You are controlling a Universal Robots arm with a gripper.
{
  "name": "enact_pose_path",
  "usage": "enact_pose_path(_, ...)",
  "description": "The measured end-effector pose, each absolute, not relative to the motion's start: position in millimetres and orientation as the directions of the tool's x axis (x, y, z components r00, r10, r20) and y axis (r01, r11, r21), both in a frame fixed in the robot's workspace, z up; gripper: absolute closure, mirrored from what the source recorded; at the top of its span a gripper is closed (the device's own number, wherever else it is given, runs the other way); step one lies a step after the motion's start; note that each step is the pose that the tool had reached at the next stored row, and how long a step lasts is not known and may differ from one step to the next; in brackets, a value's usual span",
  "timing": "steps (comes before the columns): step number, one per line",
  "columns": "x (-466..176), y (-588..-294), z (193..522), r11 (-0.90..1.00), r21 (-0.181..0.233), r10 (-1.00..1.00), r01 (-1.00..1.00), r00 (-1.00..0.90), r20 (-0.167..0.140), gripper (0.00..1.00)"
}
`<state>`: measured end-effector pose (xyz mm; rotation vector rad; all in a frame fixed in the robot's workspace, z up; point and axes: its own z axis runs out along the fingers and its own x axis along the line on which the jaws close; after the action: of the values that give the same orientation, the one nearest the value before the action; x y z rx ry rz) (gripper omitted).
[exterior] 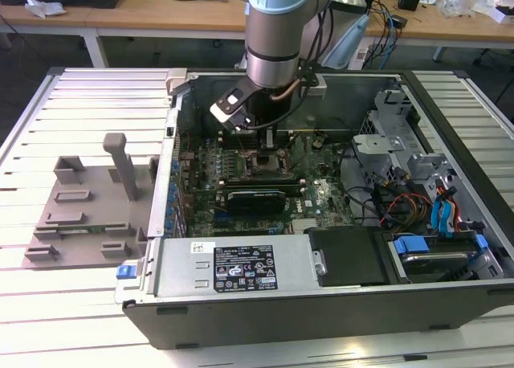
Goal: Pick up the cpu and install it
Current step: 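Place the cpu into insertion slot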
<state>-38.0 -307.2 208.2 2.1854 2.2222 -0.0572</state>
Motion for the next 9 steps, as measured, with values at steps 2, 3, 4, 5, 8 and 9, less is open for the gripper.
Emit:
enact_pose_path(2, -38.2, -307.7, 204.8, 0.016, -0.010, 0.999, 1.000, -0.017, -0.044, 0.89)
enact_pose_path(3, -38.1, -307.8, 204.1, 0.017, -0.010, 0.999, 1.000, -0.017, -0.044, 0.89)
enact_pose_path(4, -38.0, -307.8, 203.4, 0.017, -0.010, 0.999, 1.000, -0.017, -0.045, 0.89)
enact_pose_path(5, -37.5, -307.8, 201.7, 0.017, -0.010, 0.999, 1.000, -0.017, -0.044, 0.89)
enact_pose_path(8, -31.2, -308.5, 202.1, 0.017, -0.011, 0.999, 1.000, -0.018, -0.046, 0.89)
enact_pose_path(9, -28.8, -308.6, 202.3, 0.017, -0.011, 0.999, 1.000, -0.018, -0.046, 0.89)
